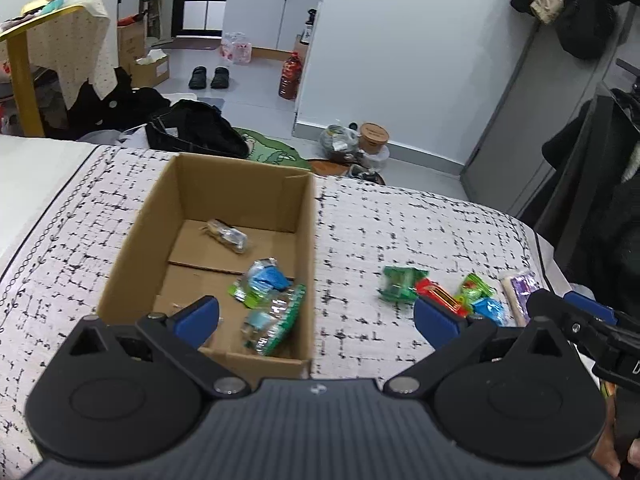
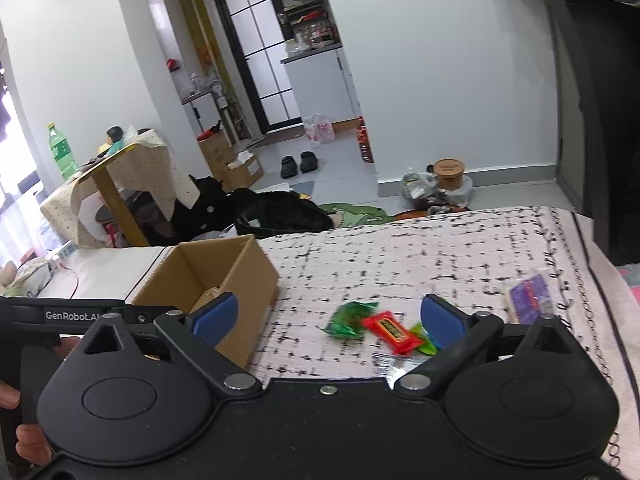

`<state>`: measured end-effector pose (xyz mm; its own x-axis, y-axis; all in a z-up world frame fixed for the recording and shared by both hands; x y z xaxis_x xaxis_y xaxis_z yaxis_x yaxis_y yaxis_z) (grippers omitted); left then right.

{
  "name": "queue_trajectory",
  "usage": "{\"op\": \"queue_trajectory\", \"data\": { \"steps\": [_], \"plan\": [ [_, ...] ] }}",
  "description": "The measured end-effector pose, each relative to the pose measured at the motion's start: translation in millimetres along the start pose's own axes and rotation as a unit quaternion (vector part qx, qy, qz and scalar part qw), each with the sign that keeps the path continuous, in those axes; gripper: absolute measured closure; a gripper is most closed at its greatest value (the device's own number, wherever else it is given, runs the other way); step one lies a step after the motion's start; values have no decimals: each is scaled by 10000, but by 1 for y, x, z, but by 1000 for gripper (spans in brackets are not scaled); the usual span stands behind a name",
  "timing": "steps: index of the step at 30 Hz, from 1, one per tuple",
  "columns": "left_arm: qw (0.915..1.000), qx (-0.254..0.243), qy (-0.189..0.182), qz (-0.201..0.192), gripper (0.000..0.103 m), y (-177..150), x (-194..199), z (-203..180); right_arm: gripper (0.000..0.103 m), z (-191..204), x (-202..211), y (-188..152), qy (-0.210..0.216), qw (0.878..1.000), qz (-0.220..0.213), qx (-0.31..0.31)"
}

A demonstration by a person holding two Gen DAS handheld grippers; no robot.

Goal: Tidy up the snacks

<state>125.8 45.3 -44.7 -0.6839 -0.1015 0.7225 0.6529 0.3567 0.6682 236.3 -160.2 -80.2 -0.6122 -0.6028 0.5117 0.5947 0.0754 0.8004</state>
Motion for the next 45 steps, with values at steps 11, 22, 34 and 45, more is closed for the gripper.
{"op": "queue_trajectory", "data": {
  "steps": [11,22,34,45],
  "plan": [
    [9997,-183,-169,18,0,-5,-5,-35,0,-38,15,-11,-243,9994,-73,-224],
    [9989,-329,-331,66,1,-10,-21,-68,0,-69,19,-22,-499,9983,-33,-312],
    [9962,-528,-671,141,6,-5,-57,-91,16,-97,7,-24,-600,9970,147,-462],
    [9960,-586,-617,256,28,2,-101,-90,30,-102,-26,-24,-481,9967,473,-457]
  ]
}}
Point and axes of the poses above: each gripper's, at about its wrist camera, not at the fingertips, and x roughly against the way its jaws point, z to its left, y to its top, the point moved 1 cm from there along -x, roughly the way its jaws point, and after that the axes turned 2 degrees about -x, right-handed, at the moved point
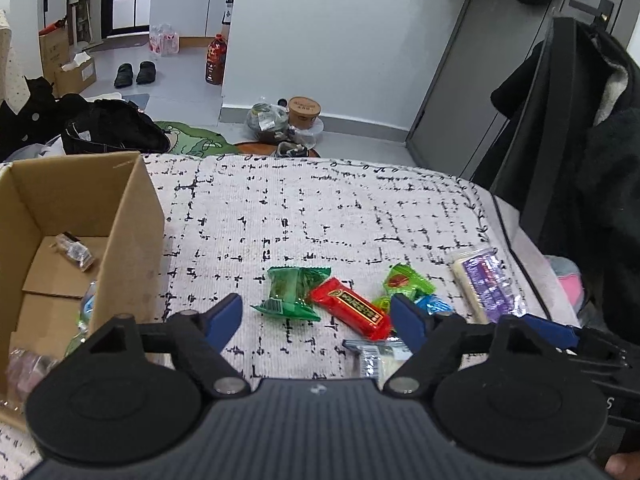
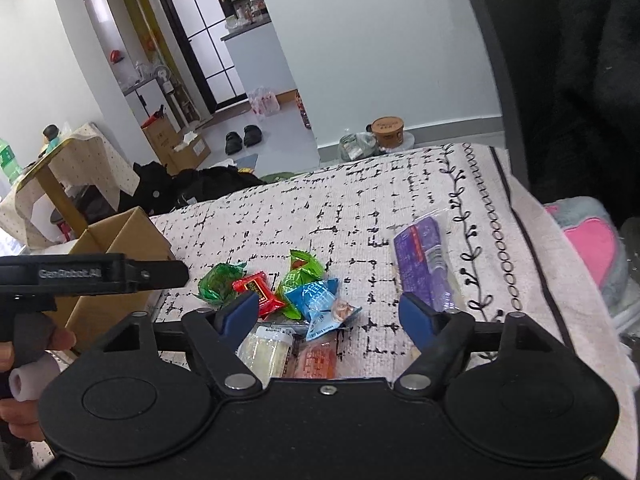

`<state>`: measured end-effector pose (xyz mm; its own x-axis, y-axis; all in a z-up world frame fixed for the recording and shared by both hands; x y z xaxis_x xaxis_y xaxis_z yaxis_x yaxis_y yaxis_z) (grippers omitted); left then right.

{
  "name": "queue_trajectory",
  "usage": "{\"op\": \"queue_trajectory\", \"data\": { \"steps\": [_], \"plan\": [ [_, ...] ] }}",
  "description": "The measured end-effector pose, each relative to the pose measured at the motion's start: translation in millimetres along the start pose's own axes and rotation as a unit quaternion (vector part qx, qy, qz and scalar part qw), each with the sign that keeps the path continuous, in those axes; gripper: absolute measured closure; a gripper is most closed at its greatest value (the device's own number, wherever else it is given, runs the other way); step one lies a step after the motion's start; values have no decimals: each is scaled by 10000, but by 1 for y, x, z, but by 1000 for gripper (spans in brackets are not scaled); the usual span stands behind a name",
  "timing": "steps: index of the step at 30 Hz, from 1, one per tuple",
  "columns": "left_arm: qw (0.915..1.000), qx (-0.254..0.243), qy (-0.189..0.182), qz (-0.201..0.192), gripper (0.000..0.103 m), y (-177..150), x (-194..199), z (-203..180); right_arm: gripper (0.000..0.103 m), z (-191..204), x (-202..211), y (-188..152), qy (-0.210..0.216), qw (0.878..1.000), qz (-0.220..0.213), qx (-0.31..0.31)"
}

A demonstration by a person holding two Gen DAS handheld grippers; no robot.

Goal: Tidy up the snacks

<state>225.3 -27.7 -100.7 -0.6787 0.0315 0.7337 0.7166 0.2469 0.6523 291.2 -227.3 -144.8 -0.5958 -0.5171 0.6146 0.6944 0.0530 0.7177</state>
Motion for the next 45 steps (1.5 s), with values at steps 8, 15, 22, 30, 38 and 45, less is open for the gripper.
{"op": "queue_trajectory", "data": {
  "steps": [8,15,22,30,38,45],
  "plan": [
    [9999,53,80,136,37,0,-26,11,35,5,-25,1,-22,9996,228,160],
    [9997,105,138,188,41,3,-46,15,42,9,-40,2,-57,9990,347,276],
    [9989,192,251,347,54,-3,-67,16,54,9,-57,-3,-274,9975,560,331],
    [9991,263,248,224,70,-4,-59,16,78,15,-53,-3,-312,9978,483,321],
    [9991,273,271,176,70,-7,-39,19,79,13,-44,-5,-297,9991,309,34],
    [9989,397,233,100,70,-9,-18,17,79,17,-33,3,-151,9997,103,-130]
  ]
}}
Point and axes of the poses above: each gripper's, at about its wrist camera, not at the fingertips, and x roughly against the way its jaws point, z to its left, y to its top, the point moved 1 cm from there along -x, roughly the way its jaws point, and after that the axes turned 2 degrees about -x, right-handed, at the moved point
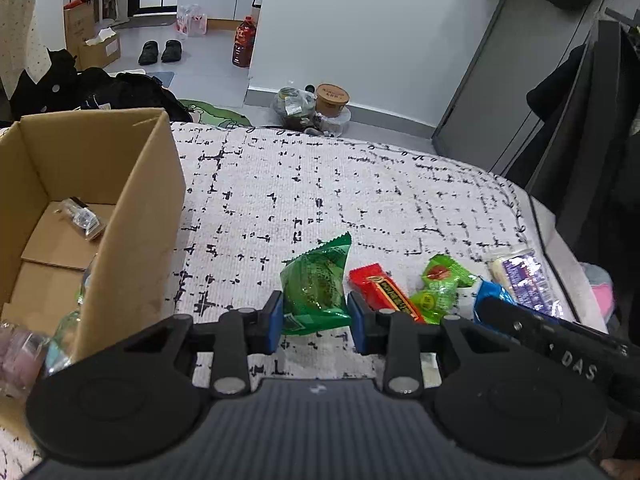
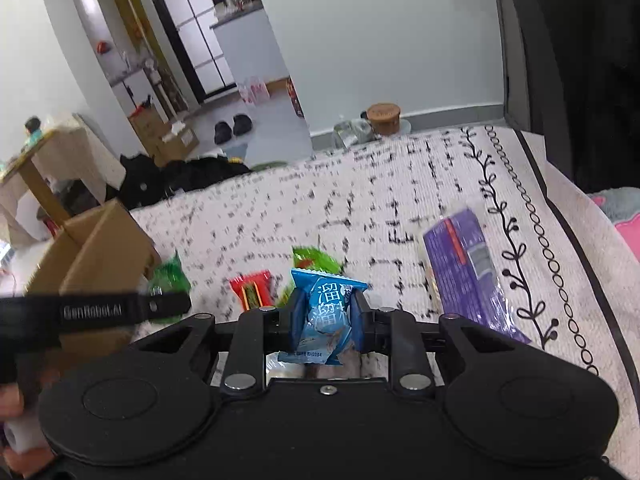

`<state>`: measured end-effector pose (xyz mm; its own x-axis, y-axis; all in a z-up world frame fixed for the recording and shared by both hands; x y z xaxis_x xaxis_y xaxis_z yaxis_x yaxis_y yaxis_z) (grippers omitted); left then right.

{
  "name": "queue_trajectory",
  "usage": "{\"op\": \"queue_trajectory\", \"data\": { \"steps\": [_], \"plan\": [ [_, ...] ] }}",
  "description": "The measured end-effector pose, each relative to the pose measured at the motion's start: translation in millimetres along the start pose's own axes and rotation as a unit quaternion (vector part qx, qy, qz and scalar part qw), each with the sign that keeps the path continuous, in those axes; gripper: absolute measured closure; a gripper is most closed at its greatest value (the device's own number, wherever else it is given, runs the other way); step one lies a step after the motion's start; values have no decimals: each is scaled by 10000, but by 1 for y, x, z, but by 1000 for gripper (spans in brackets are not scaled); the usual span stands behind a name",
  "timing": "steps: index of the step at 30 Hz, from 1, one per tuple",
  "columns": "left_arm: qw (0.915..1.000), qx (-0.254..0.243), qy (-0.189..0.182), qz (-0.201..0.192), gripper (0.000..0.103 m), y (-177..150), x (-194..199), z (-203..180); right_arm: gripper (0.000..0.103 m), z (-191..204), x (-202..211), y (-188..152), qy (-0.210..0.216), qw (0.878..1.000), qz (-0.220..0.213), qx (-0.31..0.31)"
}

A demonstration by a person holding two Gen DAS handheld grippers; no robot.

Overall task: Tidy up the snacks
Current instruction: 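Carry green bag with left gripper over the box while right gripper carries blue pack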

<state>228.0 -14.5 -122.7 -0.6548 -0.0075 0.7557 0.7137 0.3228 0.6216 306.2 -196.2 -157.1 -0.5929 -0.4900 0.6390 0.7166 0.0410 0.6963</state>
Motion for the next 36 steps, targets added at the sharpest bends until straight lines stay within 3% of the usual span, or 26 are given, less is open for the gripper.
{"op": "queue_trajectory", "data": {
  "steps": [11,20,36],
  "plan": [
    [9993,84,-63,-358,70,16,43,8,79,22,11,20,306,9986,-368,-209],
    [9974,261,-43,-667,70,26,75,33,79,58,17,29,626,9964,-573,4],
    [9933,571,472,-889,70,40,106,96,79,116,-3,35,1159,9912,-569,308]
  ]
}}
Point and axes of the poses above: each gripper's, at about its wrist camera, not at the fingertips, and x roughly against the way its jaws point, z to its left, y to its top, the point moved 1 cm from there along -x, roughly the way its jaws point, and after that the axes turned 2 degrees about -x, right-handed, at the moved point
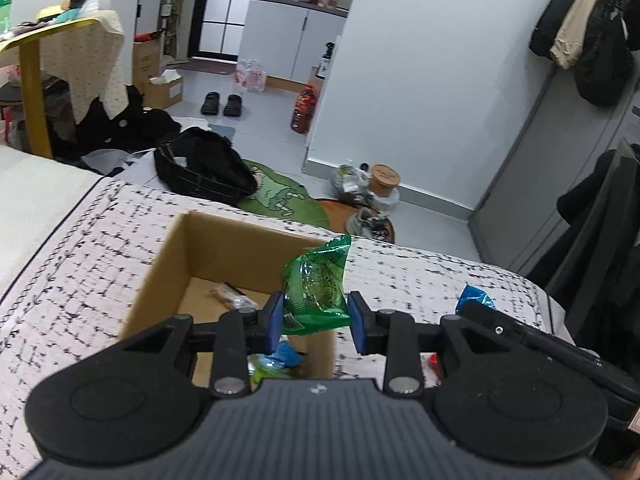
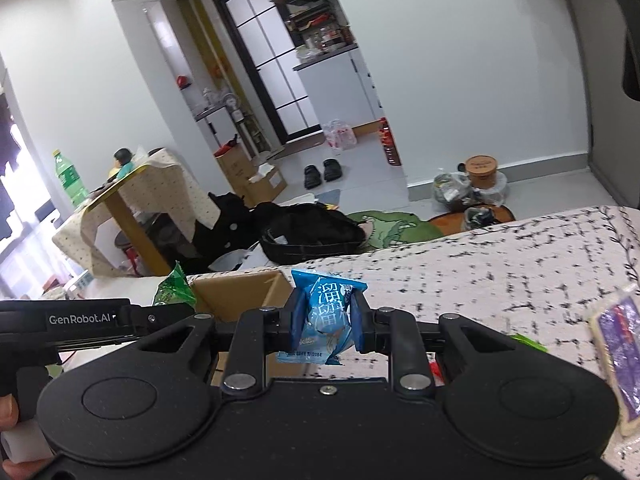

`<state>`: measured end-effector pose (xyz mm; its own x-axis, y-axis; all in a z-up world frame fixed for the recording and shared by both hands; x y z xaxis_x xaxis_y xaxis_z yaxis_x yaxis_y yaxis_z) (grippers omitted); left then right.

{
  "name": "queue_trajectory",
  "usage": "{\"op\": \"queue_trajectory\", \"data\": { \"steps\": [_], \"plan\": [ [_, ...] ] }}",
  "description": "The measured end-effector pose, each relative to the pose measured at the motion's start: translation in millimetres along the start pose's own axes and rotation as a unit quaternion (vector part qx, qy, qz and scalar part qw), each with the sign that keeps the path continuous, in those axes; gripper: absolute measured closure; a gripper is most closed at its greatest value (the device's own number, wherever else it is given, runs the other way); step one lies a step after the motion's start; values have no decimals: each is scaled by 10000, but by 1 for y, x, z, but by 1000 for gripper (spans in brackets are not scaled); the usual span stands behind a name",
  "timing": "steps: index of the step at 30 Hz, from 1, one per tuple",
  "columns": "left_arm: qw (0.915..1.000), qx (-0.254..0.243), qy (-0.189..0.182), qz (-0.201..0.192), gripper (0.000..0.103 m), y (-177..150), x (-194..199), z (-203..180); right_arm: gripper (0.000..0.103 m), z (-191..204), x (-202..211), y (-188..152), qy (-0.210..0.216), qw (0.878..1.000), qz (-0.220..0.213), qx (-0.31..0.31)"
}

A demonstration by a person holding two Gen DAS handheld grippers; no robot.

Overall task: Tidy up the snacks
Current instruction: 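Carry green bag with left gripper over the box while right gripper carries blue pack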

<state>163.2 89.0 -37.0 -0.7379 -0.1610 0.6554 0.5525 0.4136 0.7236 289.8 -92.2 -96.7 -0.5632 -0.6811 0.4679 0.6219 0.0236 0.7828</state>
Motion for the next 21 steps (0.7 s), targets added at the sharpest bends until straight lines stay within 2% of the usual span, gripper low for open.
{"op": "queue_trajectory", "data": {
  "steps": [21],
  "plan": [
    [9989,152,421,117,70,6,-1,47,79,52,-32,0,362,9978,286,475]
  ]
}}
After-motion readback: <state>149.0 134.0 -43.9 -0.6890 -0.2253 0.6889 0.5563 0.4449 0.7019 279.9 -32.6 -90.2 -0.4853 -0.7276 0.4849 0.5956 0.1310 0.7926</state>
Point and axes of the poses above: each gripper's, at about its wrist camera, not at the fingertips, and x roughly against the way its jaws point, z to its left, y to its top, the point moved 1 cm from there along -x, roughly the way its jaws point, and after that the axes turned 2 degrees about -x, right-handed, at the moved point
